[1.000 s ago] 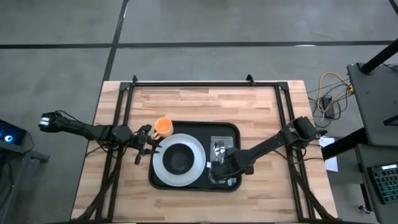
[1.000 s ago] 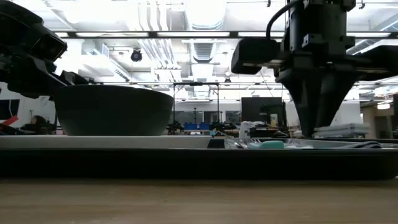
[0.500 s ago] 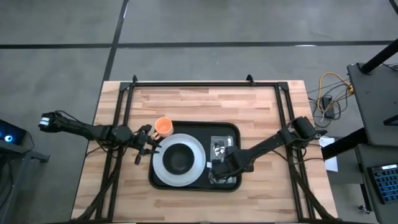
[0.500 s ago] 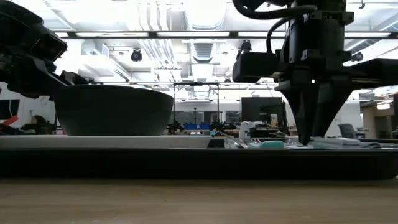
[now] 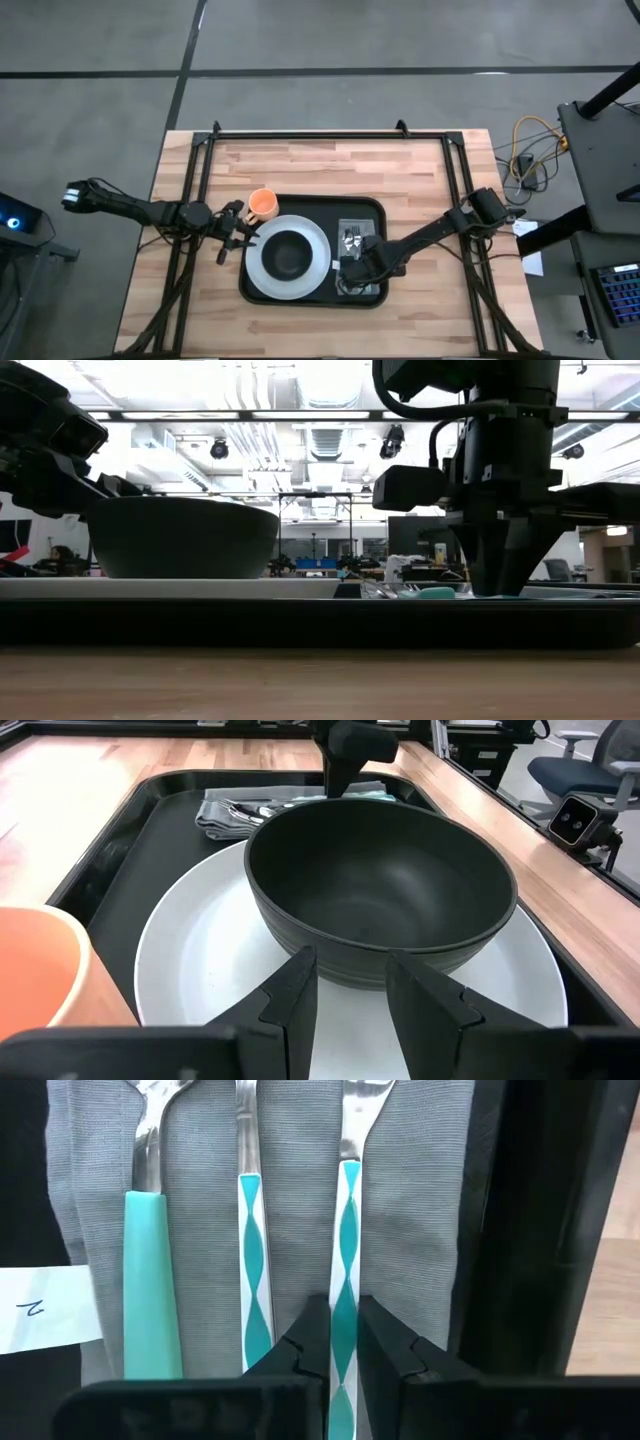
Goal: Set up tray
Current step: Put the blue patterned knife on top of the gray napkin to the right of the blue patterned fork, then return to Home Position
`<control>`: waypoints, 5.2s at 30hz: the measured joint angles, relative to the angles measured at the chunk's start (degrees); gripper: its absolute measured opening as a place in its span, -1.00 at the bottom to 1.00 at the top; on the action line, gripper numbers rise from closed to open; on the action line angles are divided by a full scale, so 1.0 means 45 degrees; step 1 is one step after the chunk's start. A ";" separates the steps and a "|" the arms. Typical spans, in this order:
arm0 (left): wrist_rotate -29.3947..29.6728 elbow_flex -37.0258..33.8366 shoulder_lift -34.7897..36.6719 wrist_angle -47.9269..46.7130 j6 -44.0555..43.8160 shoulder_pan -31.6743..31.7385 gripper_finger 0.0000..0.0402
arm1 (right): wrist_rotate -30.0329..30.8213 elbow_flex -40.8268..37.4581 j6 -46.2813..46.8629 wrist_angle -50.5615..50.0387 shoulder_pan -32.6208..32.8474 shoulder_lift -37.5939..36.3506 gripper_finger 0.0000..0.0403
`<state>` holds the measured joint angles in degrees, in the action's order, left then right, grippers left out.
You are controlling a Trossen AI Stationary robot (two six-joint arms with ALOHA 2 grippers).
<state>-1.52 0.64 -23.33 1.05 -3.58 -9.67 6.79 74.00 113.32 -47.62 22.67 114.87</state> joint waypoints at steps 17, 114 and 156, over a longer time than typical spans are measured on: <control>0.0000 0.0000 0.0000 -0.0002 -0.0003 0.0000 -0.49 | -0.0141 0.0509 0.0019 -0.0540 -0.0003 -0.0002 -0.51; 0.0000 0.0000 -0.0053 -0.0002 -0.0002 0.0000 -0.49 | 0.2957 -0.7622 -2.3106 1.4688 -0.4117 -0.8475 -0.57; 0.0000 0.0000 -0.0049 -0.0001 -0.0001 0.0000 -0.49 | 0.5540 -1.1152 -2.5226 1.7032 -0.2424 -1.2011 -0.64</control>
<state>-1.52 0.64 -23.55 1.05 -3.59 -9.67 31.73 23.82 -0.20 29.02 11.76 60.82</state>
